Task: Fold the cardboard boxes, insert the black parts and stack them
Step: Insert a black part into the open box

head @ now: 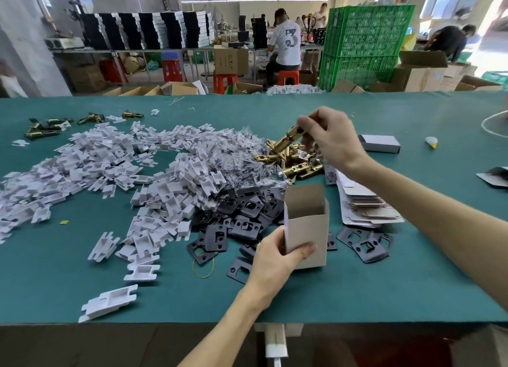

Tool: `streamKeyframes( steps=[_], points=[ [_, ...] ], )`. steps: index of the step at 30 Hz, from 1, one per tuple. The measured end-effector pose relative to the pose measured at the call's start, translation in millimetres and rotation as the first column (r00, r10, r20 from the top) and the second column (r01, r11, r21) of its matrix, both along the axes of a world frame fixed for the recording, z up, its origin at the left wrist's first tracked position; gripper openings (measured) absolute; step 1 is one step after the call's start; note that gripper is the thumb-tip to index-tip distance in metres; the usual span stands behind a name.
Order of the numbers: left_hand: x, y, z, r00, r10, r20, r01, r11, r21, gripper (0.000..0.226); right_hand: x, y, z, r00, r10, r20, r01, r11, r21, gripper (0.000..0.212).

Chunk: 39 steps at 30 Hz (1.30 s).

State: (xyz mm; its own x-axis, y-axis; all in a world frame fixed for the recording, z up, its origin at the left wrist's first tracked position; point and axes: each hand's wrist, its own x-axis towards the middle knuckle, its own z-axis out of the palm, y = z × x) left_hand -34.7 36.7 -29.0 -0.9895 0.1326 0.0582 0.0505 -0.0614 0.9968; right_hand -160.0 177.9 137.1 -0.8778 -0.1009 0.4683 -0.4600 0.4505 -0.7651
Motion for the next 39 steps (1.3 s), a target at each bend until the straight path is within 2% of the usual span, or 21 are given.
streamKeyframes(
  steps=[4, 7, 11, 17, 22, 30, 32, 33, 35, 37, 39],
  points=[
    [1, 0, 1, 1.0, 0.008, 0.0, -0.008, 1.0, 0.005, 0.037, 46, 13, 30, 0.99, 0.114, -0.077, -0.111, 0.993, 0.044, 0.012],
    [1, 1, 1, 1.0, 0.007, 0.008, -0.007, 1.0, 0.007, 0.035, 71, 19, 37, 0.99, 0.113, -0.08, -0.094, 0.972, 0.214, 0.013],
    [3, 1, 2, 1.0, 0.006, -0.001, -0.006, 1.0, -0.007, 0.036, 86, 21, 23, 0.995, 0.104, 0.002, -0.094, 0.89, 0.446, 0.014],
    [5, 1, 3, 1.0, -0.003, -0.007, 0.003, 1.0, -0.006, 0.038, 92, 20, -1, 0.996, 0.092, 0.014, -0.081, 0.778, 0.623, 0.022],
    [5, 0, 2, 1.0, -0.013, -0.015, 0.013, 1.0, -0.021, 0.033, 101, 12, -15, 0.996, 0.088, 0.023, -0.079, 0.706, 0.704, 0.02],
    [4, 0, 1, 1.0, -0.02, 0.0, 0.02, 1.0, -0.017, 0.034, 100, 3, -19, 0.995, 0.067, 0.072, -0.094, 0.44, 0.893, 0.023],
    [4, 0, 1, 1.0, -0.022, -0.001, 0.022, 1.0, -0.01, 0.035, 99, 1, -18, 0.995, 0.074, 0.067, -0.091, 0.401, 0.912, 0.026],
    [4, 0, 1, 1.0, -0.022, -0.004, 0.022, 1.0, -0.005, 0.035, 98, 0, -16, 0.995, 0.076, 0.062, -0.088, 0.414, 0.906, 0.027],
    [4, -1, 1, 1.0, -0.015, -0.01, 0.015, 1.0, -0.002, 0.034, 95, 1, -10, 0.997, 0.07, 0.023, -0.055, 0.497, 0.866, 0.029],
    [4, -1, 1, 1.0, -0.007, -0.008, 0.007, 1.0, 0.0, 0.034, 86, 4, -4, 0.999, 0.035, -0.04, 0.009, 0.628, 0.778, 0.029],
    [4, -1, 1, 1.0, -0.003, -0.004, 0.003, 1.0, -0.001, 0.034, 71, 8, 0, 1.0, -0.008, -0.012, 0.013, 0.81, 0.586, 0.027]
  ],
)
